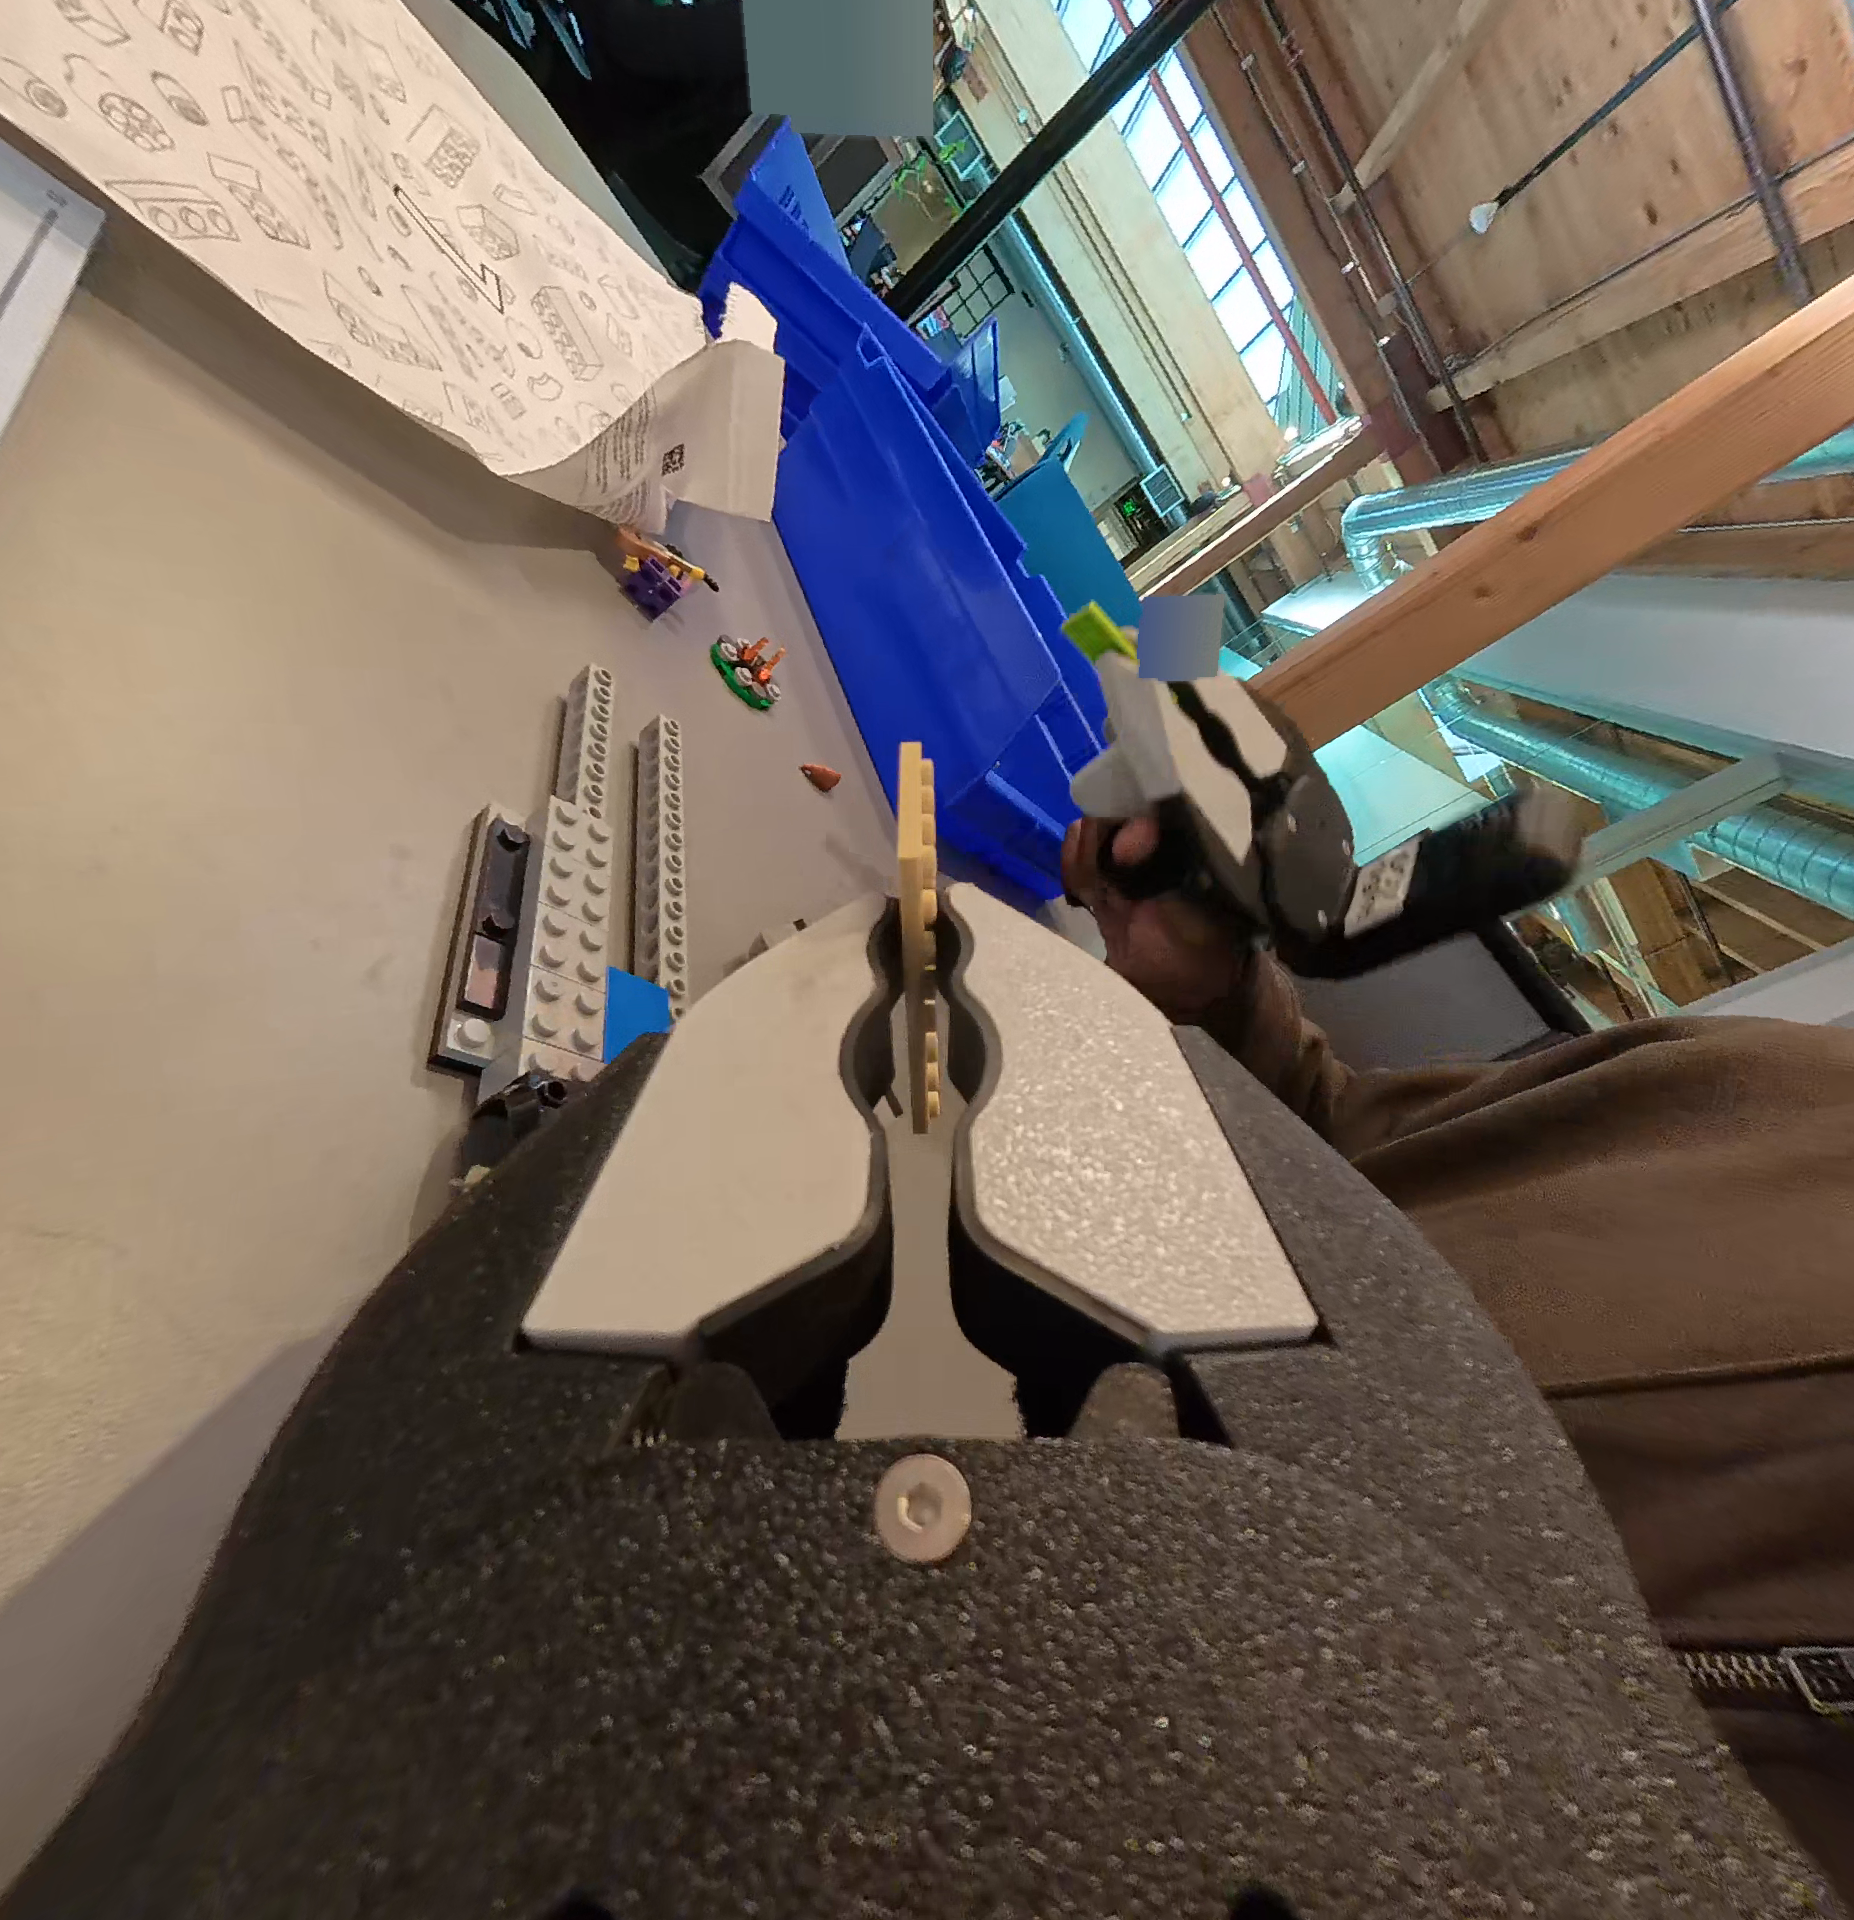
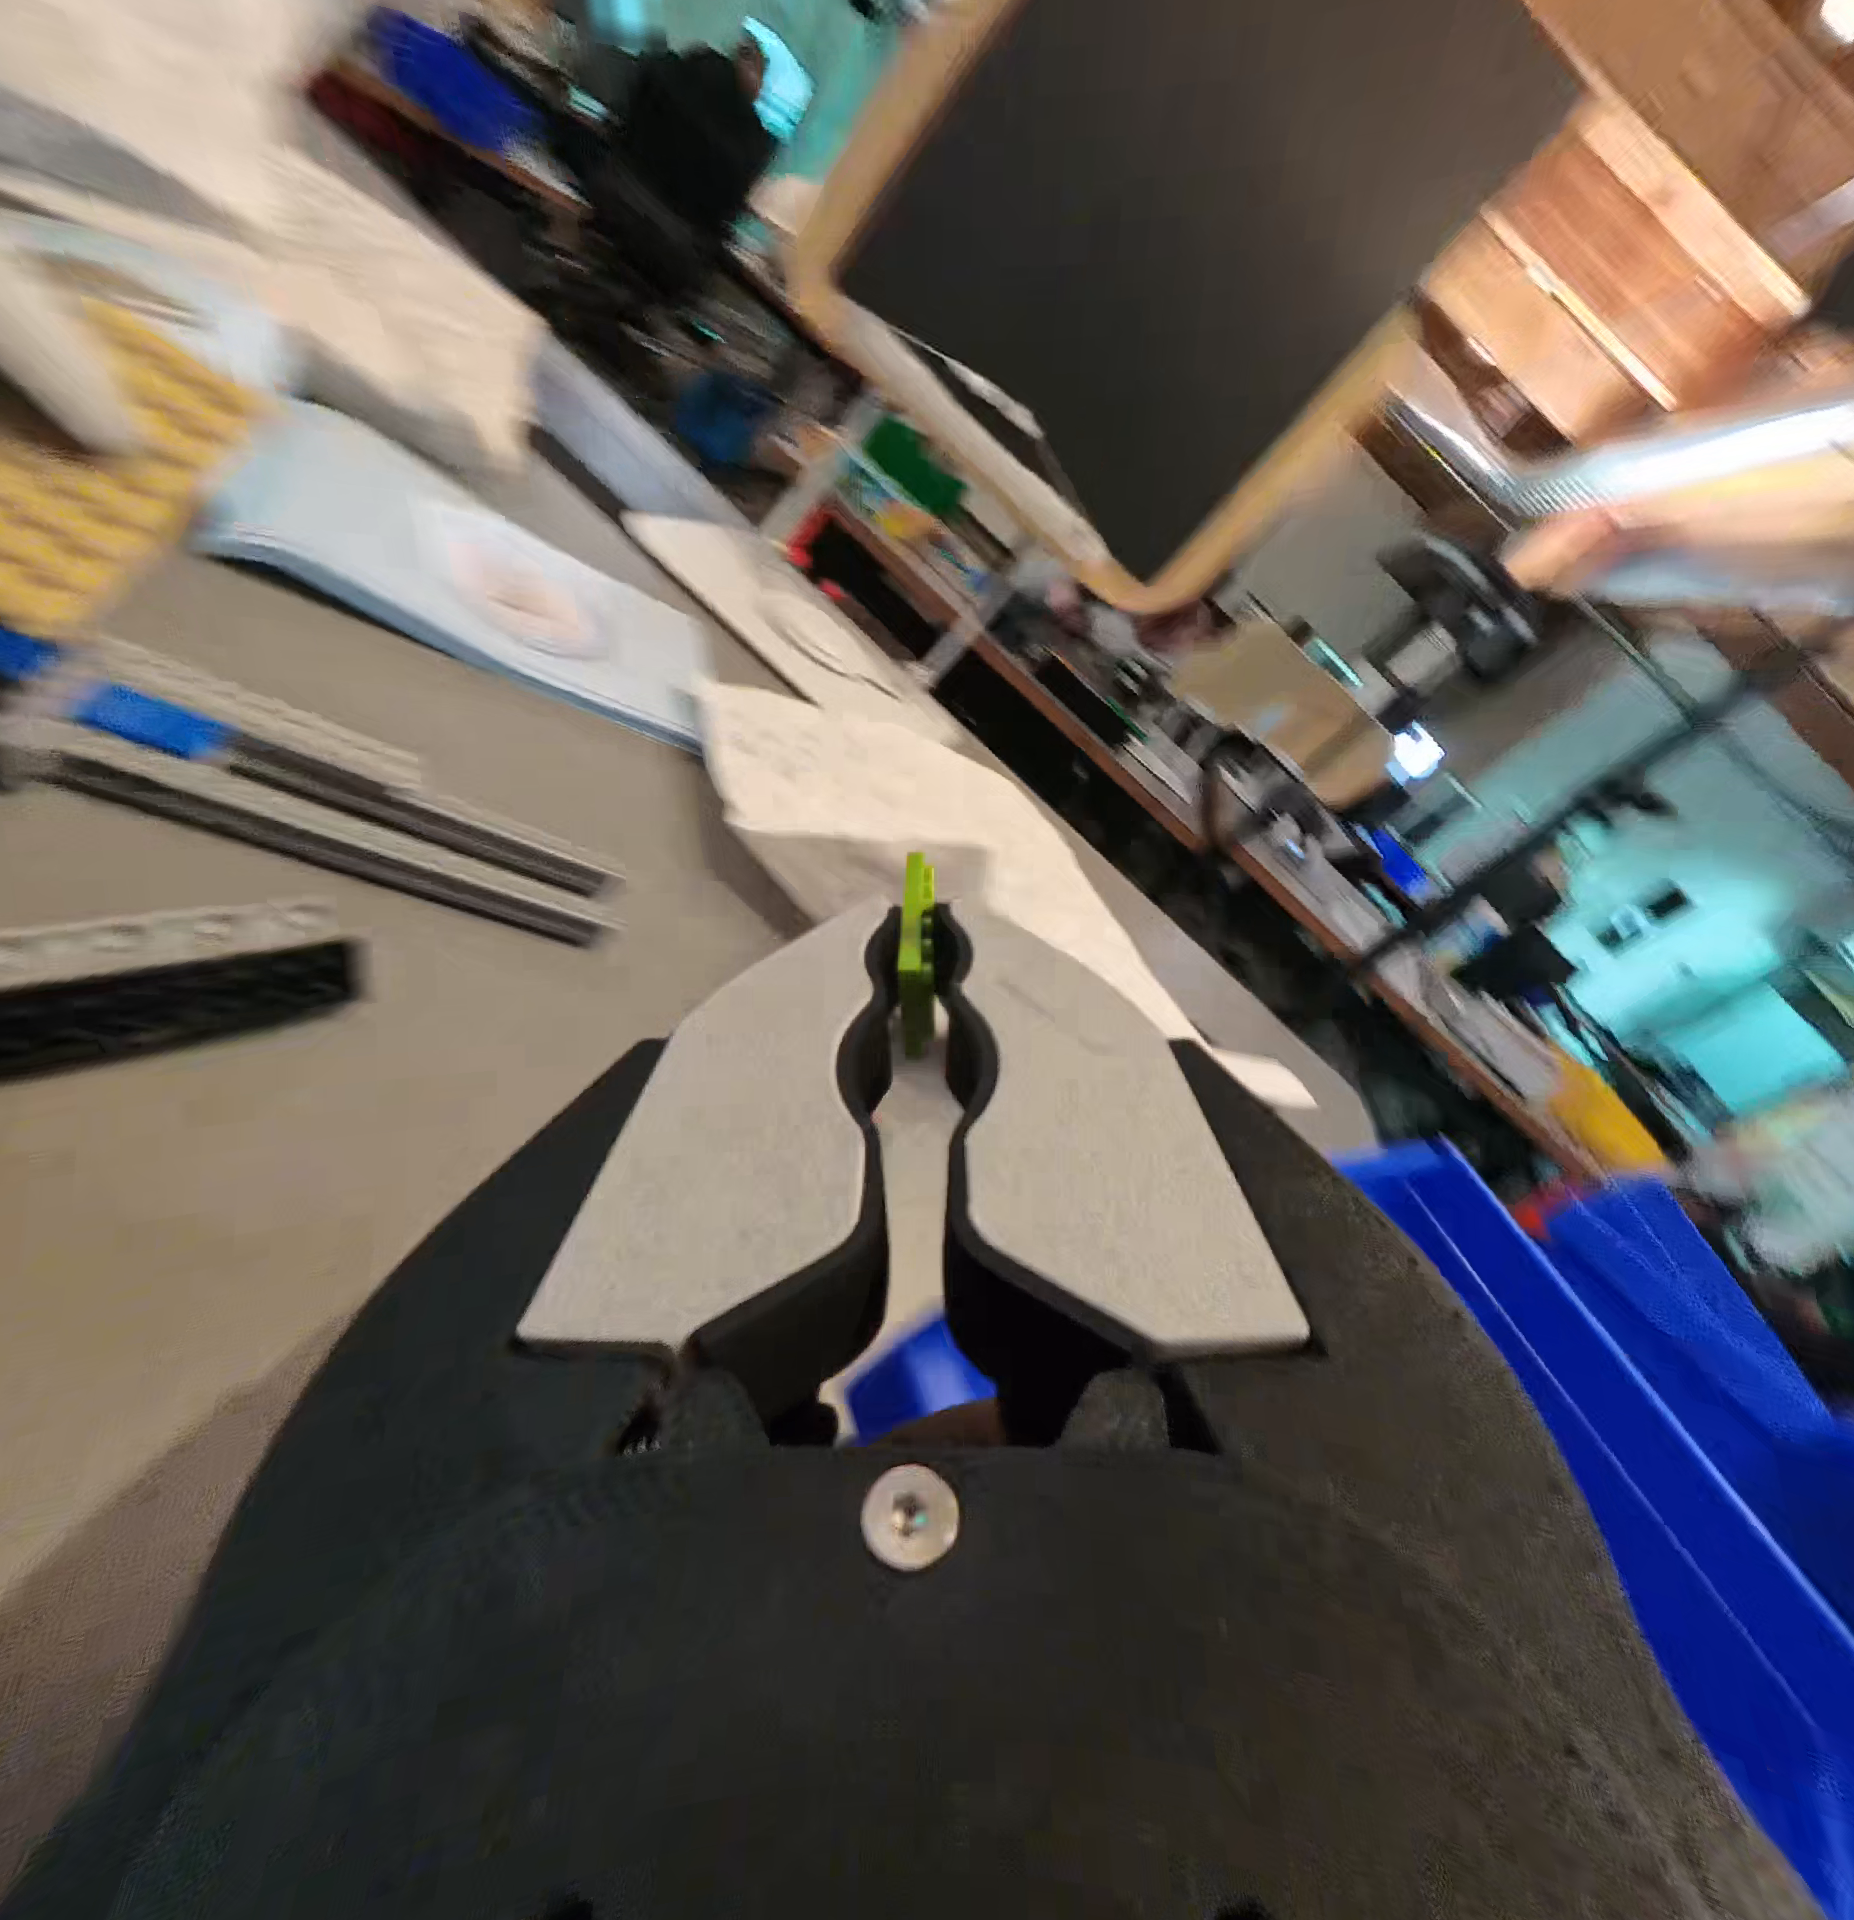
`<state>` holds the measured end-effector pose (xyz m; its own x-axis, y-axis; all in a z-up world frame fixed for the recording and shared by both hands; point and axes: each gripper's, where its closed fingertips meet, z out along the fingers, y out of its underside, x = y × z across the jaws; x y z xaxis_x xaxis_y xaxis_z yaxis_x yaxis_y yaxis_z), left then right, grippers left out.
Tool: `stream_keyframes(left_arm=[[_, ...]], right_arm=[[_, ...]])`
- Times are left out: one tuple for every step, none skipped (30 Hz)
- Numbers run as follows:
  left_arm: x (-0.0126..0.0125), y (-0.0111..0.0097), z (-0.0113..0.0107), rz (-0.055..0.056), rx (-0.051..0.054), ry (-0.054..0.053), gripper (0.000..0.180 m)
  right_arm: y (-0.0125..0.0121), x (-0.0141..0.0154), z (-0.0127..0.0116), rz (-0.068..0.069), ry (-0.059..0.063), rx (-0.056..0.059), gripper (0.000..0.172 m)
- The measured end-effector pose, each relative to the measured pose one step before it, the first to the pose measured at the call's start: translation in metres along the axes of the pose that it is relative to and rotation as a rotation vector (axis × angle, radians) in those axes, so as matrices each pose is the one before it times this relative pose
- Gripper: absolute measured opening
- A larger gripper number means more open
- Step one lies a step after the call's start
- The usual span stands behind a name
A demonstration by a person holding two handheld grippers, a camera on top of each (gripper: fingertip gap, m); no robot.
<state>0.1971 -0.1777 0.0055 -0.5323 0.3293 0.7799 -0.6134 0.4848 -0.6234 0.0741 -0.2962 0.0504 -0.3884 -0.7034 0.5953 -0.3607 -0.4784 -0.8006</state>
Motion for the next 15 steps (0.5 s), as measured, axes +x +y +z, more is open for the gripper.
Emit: stream_keyframes(left_arm=[[0.00216, 0.00011, 0.0005, -0.002, -0.0015, 0.0098, 0.004], [0.00224, 0.00069, 0.00082, -0.0033, -0.003, 0.0111, 0.004], [0.00188, 0.00084, 0.00103, -0.0014, -0.0027, 0.0083, 0.004], [0.00099, 0.00109, 0.00116, 0.0008, -0.0031, 0.0044, 0.004], [0.00063, 0.0014, 0.00137, 0.0011, -0.0057, 0.0037, 0.004], [0.00062, 0.00164, 0.00146, 0.0005, -0.0078, 0.0054, 0.004], [0.00102, 0.00144, 0.00133, 0.0013, -0.0065, 0.0083, 0.004], [0.0022, 0.00068, 0.00128, 0.0052, -0.0016, 0.0145, 0.004], [0.00243, 0.0004, 0.00126, 0.0089, -0.0003, 0.0132, 0.004], [0.00232, 0.00031, 0.00126, 0.0124, -0.0013, 0.0098, 0.004], [0.00223, 0.00049, 0.00141, 0.0136, -0.0012, 0.0084, 0.004], [0.00282, 0.00016, 0.00134, 0.0137, 0.0018, 0.0124, 0.004], [0.00342, 0.00036, 0.00146, 0.0127, 0.0024, 0.0165, 0.004], [0.00339, 0.00078, 0.00153, 0.0112, 0.0011, 0.0179, 0.004], [0.00376, 0.00097, 0.00159, 0.0122, -0.0005, 0.0214, 0.004]], right_arm=[[0.01324, 0.02889, -0.007, 0.0397, 0.0814, -0.0449, 0.006], [0.0126, 0.02705, -0.0047, 0.0256, 0.0773, -0.0445, 0.011], [0.01195, 0.02107, -0.00223, 0.0087, 0.0544, -0.0485, 0.018], [0.01037, 0.01319, -0.00071, -0.0006, 0.0266, -0.0488, 0.025], [0.00618, 0.00685, -0.00086, 0.0007, 0.01, -0.0306, 0.029], [0.00113, 0.00043, -0.0016, 0.0034, -0.0071, -0.0049, 0.033], [-0.00269, -0.00508, -0.00209, 0.0028, -0.0204, 0.0105, 0.034], [-0.00555, -0.01057, -0.00217, 0.0015, -0.0361, 0.0213, 0.034], [-0.00776, -0.01676, -0.00156, 0.0039, -0.063, 0.0277, 0.034], [-0.00869, -0.02267, -0.00033, 0.0135, -0.0918, 0.0277, 0.033], [-0.00806, -0.02596, 0.00191, 0.029, -0.1077, 0.0219, 0.03], [-0.00688, -0.02585, 0.00467, 0.0448, -0.103, 0.0148, 0.029], [-0.00595, -0.02578, 0.00668, 0.0512, -0.1026, 0.0137, 0.029], [-0.00429, -0.02601, 0.00827, 0.0494, -0.109, 0.0084, 0.029], [-0.00222, -0.02368, 0.0095, 0.0484, -0.1049, -0.0015, 0.028]])
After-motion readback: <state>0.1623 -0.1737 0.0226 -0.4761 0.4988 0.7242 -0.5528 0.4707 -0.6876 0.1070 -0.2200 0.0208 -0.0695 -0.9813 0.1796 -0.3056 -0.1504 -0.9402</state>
